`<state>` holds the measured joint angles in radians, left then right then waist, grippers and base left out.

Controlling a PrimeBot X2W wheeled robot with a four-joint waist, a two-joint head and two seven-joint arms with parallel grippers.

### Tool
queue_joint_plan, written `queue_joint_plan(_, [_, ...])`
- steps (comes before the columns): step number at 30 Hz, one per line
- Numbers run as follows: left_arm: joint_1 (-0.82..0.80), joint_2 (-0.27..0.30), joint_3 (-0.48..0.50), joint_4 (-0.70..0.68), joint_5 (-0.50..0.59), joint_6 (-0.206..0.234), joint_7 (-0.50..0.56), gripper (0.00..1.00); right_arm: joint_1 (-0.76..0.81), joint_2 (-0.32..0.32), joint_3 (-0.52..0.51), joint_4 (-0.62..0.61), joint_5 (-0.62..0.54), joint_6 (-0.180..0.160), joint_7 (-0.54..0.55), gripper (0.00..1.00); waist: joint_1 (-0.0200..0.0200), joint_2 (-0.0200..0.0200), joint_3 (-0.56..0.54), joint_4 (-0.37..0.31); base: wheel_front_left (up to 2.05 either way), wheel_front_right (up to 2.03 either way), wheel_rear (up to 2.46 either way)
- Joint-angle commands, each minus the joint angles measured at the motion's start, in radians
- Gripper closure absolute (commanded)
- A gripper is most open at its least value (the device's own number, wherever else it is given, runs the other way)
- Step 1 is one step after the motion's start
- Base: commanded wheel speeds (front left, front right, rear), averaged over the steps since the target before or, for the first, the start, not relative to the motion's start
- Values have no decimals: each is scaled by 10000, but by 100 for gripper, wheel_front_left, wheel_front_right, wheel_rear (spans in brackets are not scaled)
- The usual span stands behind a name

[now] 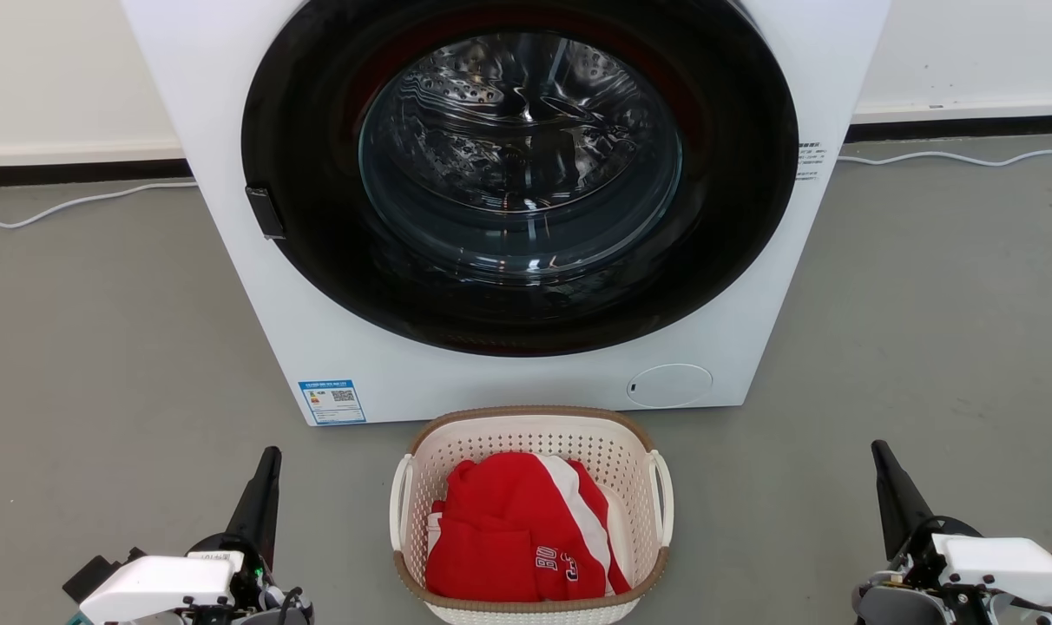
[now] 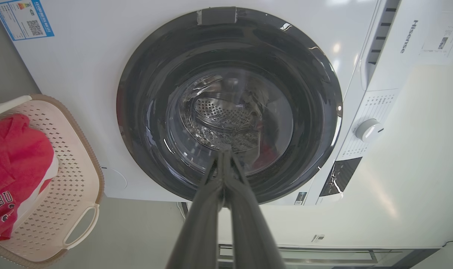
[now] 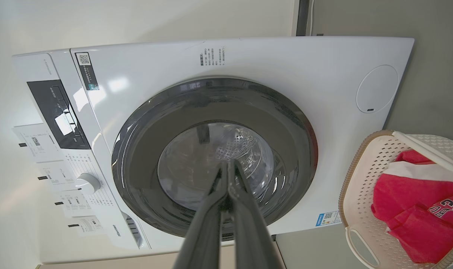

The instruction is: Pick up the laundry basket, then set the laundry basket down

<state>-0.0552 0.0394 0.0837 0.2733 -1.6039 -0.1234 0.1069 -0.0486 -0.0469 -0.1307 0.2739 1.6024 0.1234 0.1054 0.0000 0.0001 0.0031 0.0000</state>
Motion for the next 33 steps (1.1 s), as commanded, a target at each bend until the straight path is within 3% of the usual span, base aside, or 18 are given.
queue_joint_plan(1, [-527, 108, 296, -286, -51, -73, 59, 100, -593, -33, 174, -292, 67, 73, 75, 100, 0, -1, 0, 0, 0, 0, 0])
queue_joint_plan(16, [-527, 108, 296, -286, -51, -73, 59, 100, -593, -33, 174, -292, 67, 73, 75, 100, 0, -1, 0, 0, 0, 0, 0])
queue_joint_plan(17, [0, 0, 0, 6, 0, 0, 0, 0, 0, 0, 0, 4, -2, 0, 0, 0, 0, -1, 0, 0, 0, 0, 0])
queue_joint_plan(24, [456, -97, -28, 499, 17, 2, -75, 0, 398, 69, 98, 375, -18, -10, -75, 0, 2, -1, 7, -1, 0, 0, 0])
queue_joint_plan(28, [486, -90, -63, 434, 47, 0, -171, 0, 438, 65, 183, 247, -71, -7, -194, 0, 23, -1, -16, 0, 0, 0, 0])
queue_joint_plan(33, [534, -64, -115, 349, 129, -3, -308, 0, 496, 49, 291, 95, -205, -4, -343, 0, 2, -1, 2, -1, 0, 0, 0])
